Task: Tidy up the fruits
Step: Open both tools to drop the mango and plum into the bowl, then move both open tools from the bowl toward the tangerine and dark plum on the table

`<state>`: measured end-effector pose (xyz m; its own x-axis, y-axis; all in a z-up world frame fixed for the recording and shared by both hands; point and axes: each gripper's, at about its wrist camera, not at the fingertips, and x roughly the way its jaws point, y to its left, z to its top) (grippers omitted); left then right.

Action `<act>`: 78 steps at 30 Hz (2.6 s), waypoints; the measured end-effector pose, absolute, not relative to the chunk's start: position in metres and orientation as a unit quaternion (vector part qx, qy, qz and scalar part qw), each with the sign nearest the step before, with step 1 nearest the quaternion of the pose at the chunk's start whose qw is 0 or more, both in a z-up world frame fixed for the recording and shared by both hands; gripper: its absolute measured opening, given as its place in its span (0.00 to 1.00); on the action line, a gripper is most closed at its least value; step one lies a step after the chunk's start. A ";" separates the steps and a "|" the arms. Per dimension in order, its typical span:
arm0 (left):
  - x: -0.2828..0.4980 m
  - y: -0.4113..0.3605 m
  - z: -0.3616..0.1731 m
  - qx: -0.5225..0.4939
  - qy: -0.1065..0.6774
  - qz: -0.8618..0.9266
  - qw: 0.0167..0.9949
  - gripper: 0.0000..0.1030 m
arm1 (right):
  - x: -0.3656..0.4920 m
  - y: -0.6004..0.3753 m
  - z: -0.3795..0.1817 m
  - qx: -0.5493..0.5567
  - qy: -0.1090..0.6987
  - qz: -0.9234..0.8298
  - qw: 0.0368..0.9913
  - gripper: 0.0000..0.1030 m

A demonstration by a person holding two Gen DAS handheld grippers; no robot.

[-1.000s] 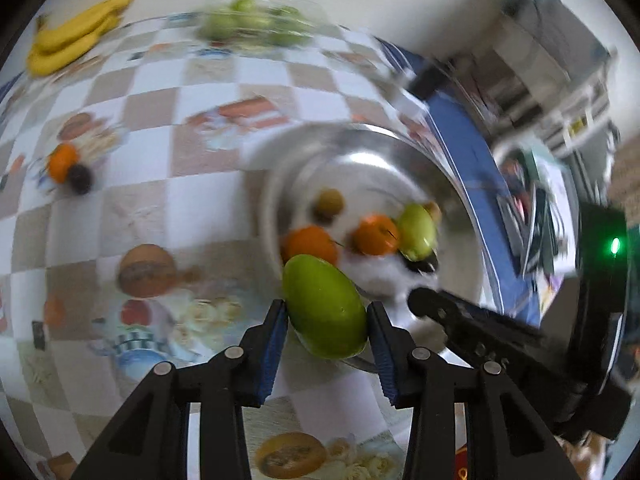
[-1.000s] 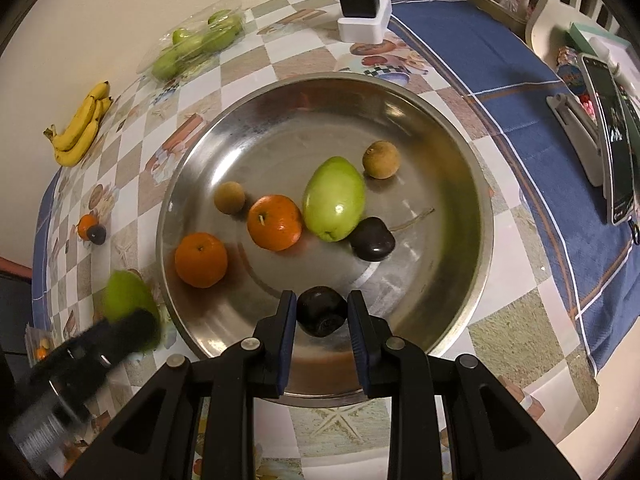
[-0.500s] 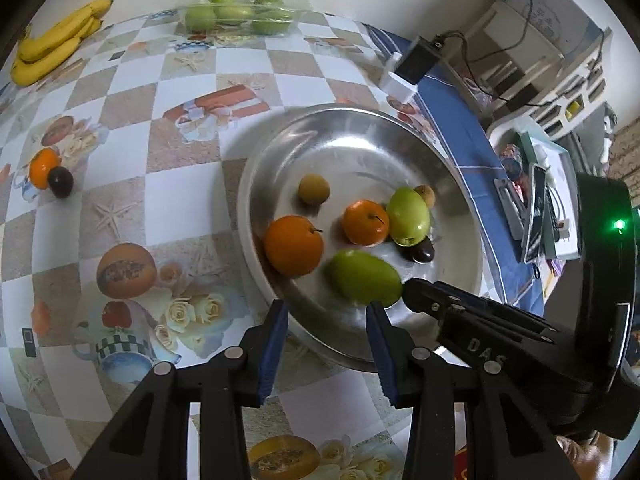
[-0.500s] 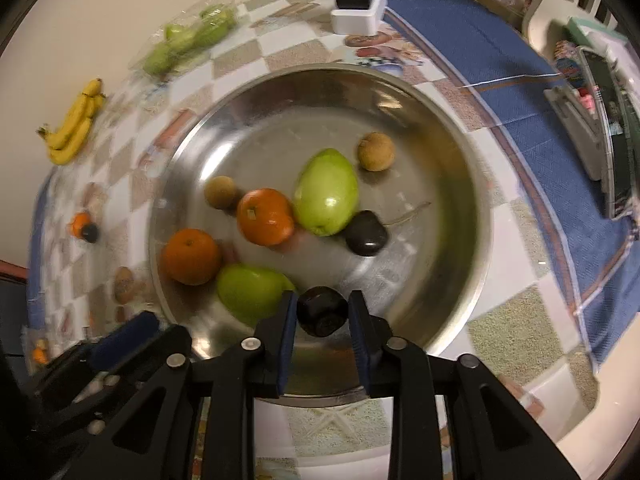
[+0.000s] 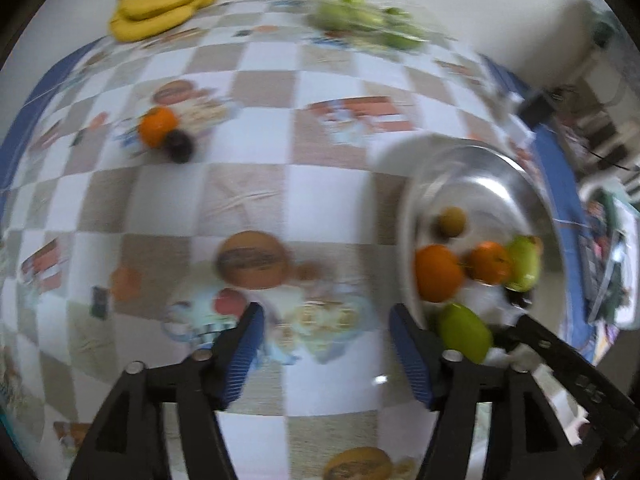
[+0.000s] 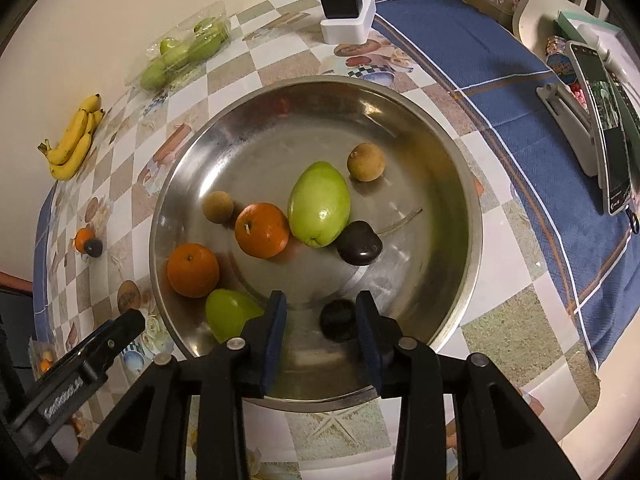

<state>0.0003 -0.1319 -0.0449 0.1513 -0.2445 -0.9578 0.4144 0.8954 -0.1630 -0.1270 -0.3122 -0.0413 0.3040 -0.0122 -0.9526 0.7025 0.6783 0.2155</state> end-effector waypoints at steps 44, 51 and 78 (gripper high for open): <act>0.043 -0.065 -0.049 0.037 0.600 -0.101 0.792 1.00 | -0.104 -0.286 -0.032 0.263 0.519 -0.193 0.790 1.00; 0.054 -0.047 -0.032 0.030 0.571 -0.075 0.817 1.00 | -0.092 -0.268 -0.023 0.252 0.502 -0.166 0.811 1.00; 0.112 -0.010 -0.042 0.013 0.572 -0.039 0.819 1.00 | -0.007 -0.230 -0.017 0.204 0.479 -0.149 0.841 1.00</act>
